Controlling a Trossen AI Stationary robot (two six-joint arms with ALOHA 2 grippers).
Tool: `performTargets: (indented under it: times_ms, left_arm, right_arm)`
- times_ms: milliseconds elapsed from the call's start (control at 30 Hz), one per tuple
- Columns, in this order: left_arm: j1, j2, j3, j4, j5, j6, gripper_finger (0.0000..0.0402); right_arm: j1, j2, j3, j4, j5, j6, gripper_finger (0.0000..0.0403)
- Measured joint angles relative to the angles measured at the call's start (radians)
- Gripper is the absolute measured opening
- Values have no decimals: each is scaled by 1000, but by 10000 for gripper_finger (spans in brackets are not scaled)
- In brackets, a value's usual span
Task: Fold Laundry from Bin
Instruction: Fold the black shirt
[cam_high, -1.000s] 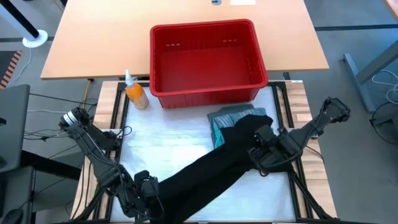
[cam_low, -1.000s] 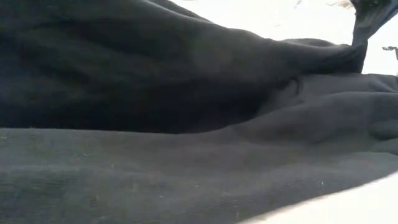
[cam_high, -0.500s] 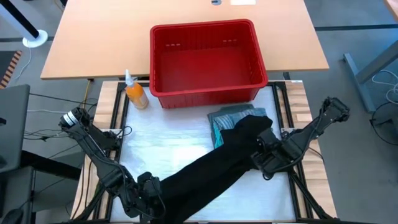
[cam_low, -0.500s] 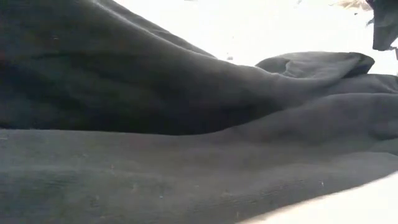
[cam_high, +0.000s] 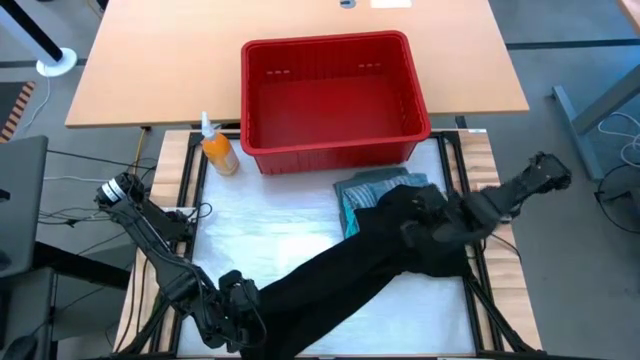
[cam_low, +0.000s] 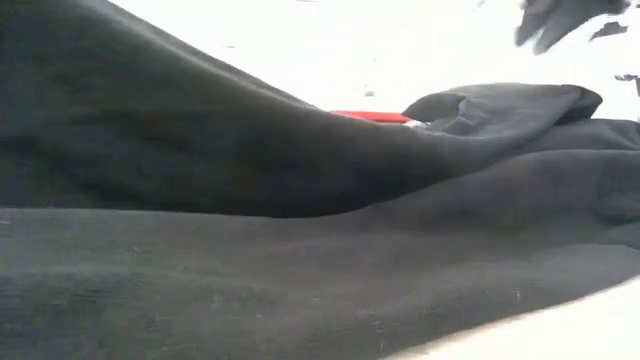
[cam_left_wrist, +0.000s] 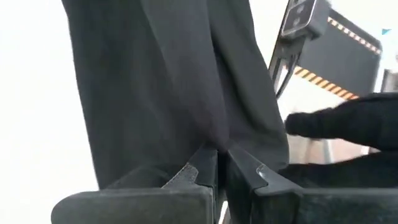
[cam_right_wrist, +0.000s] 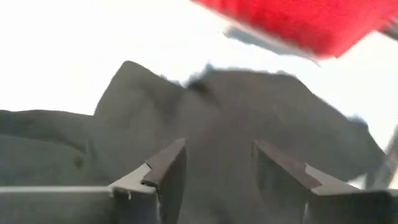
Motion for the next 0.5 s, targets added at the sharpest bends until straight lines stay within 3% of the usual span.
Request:
performTargets:
  times_ms: [200, 500]
  left_arm:
    - [-23, 60, -108, 330, 87, -79, 0]
    - [-25, 150, -110, 406, 94, -151, 9]
  right_arm:
    - [-167, 2, 0, 156, -105, -307, 213]
    - [-289, 48, -5, 130, -209, -474, 213]
